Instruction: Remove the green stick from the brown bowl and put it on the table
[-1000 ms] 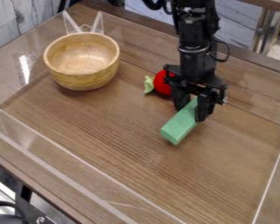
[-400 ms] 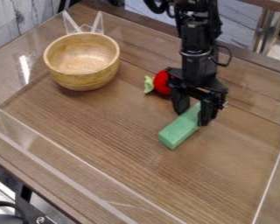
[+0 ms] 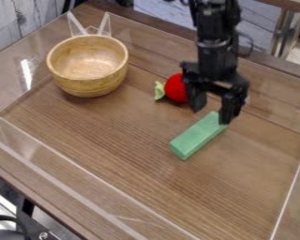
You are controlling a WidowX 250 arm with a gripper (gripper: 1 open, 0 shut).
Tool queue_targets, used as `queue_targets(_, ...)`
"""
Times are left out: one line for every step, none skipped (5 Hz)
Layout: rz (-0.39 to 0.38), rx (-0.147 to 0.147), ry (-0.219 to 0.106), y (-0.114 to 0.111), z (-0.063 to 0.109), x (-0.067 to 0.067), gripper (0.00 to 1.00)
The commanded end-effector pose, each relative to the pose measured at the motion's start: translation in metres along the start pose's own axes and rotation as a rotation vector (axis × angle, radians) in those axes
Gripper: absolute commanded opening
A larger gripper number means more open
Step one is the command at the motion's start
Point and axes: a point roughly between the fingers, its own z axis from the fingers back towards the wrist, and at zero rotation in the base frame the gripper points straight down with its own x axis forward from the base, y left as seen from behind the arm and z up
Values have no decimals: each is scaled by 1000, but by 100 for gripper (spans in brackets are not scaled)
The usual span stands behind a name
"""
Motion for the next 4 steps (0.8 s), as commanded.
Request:
queue_targets(-8,20,-132,0,48,15,100)
queue_targets(-8,40,-196,2,77,21,100)
queue_targets(10,52,-221,16,83,23,100)
queue_targets(14,59,-224,23,74,25,100)
